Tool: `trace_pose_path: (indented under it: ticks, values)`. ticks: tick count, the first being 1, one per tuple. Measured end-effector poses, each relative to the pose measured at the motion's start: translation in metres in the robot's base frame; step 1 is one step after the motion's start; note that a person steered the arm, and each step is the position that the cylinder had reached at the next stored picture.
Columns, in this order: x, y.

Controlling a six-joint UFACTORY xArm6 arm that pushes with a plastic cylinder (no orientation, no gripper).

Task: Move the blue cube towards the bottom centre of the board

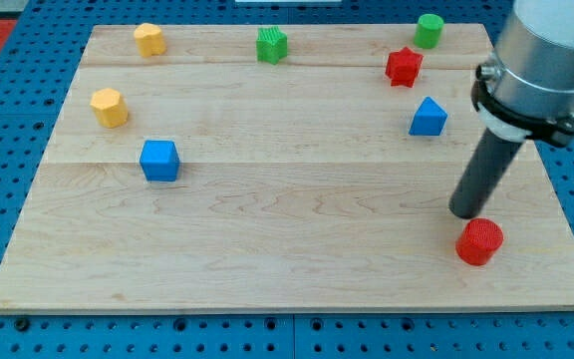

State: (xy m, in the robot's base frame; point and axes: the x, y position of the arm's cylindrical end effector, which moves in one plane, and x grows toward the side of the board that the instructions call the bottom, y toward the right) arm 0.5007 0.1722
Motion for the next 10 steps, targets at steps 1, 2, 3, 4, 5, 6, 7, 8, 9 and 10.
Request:
trace_pose_path:
  ticks: [1,2,3,4,5,6,7,8,9,10]
  values:
    - [-0.038,-0.081]
    - [-0.093,-0.131]
    - [-0.098,-0.229]
    - [-0.098,-0.289]
    - [-0.092,-0.32]
    - [-0.069,-0.331]
    - [-0.04,-0.352]
    - [-0.002,-0.361]
    - [0.034,-0.366]
    - [0.039,-0.353]
